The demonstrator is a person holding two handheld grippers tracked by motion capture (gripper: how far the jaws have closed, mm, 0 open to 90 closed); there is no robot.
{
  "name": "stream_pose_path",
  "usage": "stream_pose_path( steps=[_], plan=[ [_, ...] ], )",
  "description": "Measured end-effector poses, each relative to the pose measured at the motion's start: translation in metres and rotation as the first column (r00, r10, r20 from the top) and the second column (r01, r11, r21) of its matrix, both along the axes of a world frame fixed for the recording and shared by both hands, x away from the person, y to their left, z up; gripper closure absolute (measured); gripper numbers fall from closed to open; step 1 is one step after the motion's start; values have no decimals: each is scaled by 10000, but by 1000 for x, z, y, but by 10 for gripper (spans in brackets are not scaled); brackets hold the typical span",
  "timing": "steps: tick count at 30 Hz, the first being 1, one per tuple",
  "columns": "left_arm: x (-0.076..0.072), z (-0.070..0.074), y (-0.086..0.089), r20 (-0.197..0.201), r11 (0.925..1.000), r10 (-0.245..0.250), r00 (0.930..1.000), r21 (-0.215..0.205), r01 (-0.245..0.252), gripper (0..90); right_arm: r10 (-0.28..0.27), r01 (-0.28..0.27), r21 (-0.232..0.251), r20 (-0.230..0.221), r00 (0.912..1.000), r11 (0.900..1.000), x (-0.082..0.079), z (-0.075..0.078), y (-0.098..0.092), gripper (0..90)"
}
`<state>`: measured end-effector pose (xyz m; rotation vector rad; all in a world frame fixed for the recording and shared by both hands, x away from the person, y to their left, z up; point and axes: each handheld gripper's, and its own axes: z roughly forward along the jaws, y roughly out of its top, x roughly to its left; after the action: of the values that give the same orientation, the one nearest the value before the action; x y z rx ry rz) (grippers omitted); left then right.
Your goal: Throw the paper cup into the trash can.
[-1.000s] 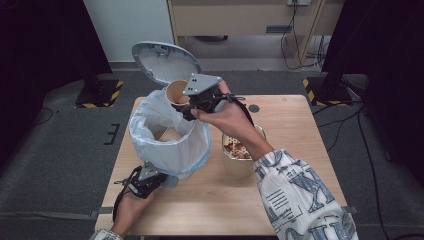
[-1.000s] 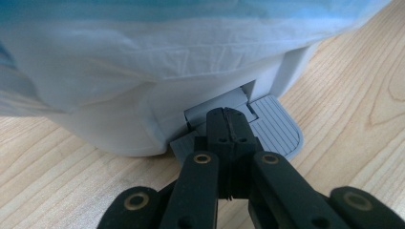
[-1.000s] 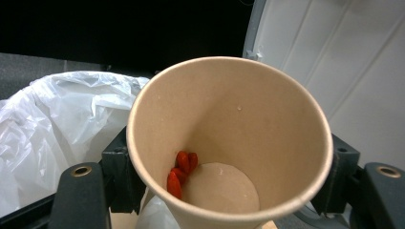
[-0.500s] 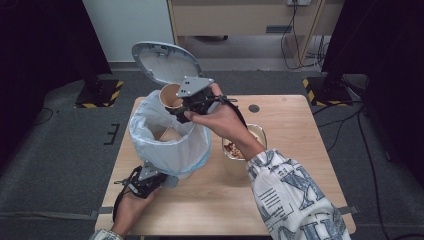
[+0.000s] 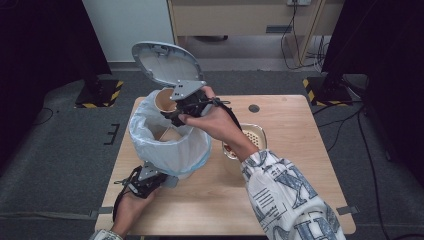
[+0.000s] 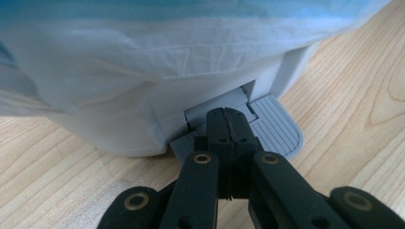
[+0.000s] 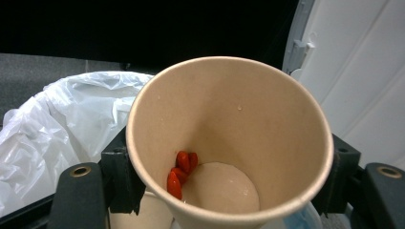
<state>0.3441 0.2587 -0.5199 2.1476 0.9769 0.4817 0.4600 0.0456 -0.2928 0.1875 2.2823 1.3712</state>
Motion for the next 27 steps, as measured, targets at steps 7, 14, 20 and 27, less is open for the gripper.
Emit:
stream_pose_path(
  steps=[7, 14, 20, 27],
  plan=[
    [0, 0, 0, -5, 10000, -3, 10000, -7, 3, 900, 97, -98, -73, -137, 9999, 9999, -1, -4, 6, 286],
    [0, 0, 0, -2, 10000, -3, 10000, -2, 3, 900, 154, -157, -162, -200, 9997, 9997, -1, -7, 9, 285],
    [0, 0, 0, -2, 10000, -10, 10000, -5, 10, 900, 195, -203, -255, -328, 9993, 9995, -1, -10, 12, 284],
    [0, 0, 0, 6, 10000, -11, 10000, -28, 11, 900, 259, -275, -384, -408, 9988, 9989, -1, -13, 16, 282]
  ],
)
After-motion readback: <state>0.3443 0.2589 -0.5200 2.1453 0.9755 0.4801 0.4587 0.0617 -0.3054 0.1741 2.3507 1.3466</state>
